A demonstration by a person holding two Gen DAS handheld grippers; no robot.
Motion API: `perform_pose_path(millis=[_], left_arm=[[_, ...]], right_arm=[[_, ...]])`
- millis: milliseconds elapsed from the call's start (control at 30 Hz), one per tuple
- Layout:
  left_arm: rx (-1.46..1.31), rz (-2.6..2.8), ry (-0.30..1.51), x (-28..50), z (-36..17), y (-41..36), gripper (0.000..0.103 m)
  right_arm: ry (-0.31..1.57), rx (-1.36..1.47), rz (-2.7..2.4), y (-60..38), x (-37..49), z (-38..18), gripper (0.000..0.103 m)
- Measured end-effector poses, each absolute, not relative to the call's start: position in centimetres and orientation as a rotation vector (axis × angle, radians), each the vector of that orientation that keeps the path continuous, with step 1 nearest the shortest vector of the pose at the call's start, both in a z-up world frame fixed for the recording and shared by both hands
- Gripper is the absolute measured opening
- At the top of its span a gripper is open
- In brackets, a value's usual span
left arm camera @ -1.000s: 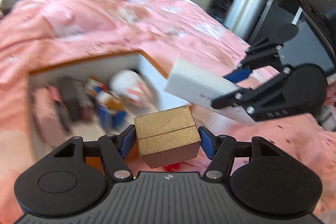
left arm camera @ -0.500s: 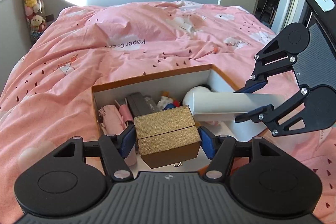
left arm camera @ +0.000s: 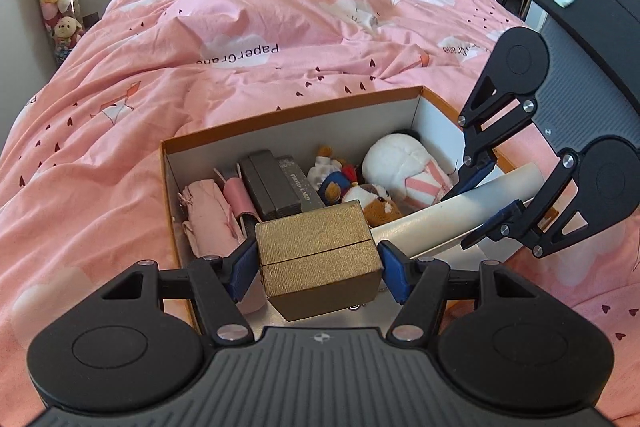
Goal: Organize objects
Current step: 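Lower the white long box and gold cube box into the orange box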
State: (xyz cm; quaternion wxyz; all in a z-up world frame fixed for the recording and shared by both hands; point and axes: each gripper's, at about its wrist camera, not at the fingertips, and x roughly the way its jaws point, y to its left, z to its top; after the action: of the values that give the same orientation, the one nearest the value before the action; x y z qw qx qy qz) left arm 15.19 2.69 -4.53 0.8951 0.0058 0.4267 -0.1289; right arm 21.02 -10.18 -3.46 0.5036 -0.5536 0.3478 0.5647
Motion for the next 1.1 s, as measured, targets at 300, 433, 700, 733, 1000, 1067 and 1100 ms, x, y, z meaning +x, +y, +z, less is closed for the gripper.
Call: perform_pose_path(millis=[300, 433, 700, 733, 1000, 1067, 1100], left_arm=[[0.024, -0.293, 0.929, 15.9, -5.7, 2.2, 0.074], [0.020, -0.298, 0.941, 16.1, -6.0, 2.0, 0.074], [0.030, -0.317, 0.944, 16.4, -6.2, 1.9, 0.074], [0.032, -0.318, 0.942, 16.4, -6.2, 2.0, 0.074], [0.057, -0.317, 0.950, 16.7, -6.6, 2.0, 0.074], [0.061, -0.318, 0.952, 16.7, -6.6, 2.0, 0.074], [0.062, -0.318, 0.951, 16.7, -6.6, 2.0, 0.074]], right_arm=[[0.981, -1.367, 1.438, -9.0, 22.4, -6.5, 0.031], [1.039, -1.360, 1.485, -8.6, 23.1, -7.5, 0.031], [1.111, -1.385, 1.498, -7.7, 24.1, -9.2, 0.031], [1.118, -1.395, 1.496, -7.7, 24.0, -9.6, 0.031], [1.113, -1.395, 1.489, -7.8, 23.7, -10.1, 0.031], [1.107, -1.391, 1.484, -7.9, 23.7, -9.8, 0.031], [1.101, -1.391, 1.480, -7.9, 23.7, -9.6, 0.032]])
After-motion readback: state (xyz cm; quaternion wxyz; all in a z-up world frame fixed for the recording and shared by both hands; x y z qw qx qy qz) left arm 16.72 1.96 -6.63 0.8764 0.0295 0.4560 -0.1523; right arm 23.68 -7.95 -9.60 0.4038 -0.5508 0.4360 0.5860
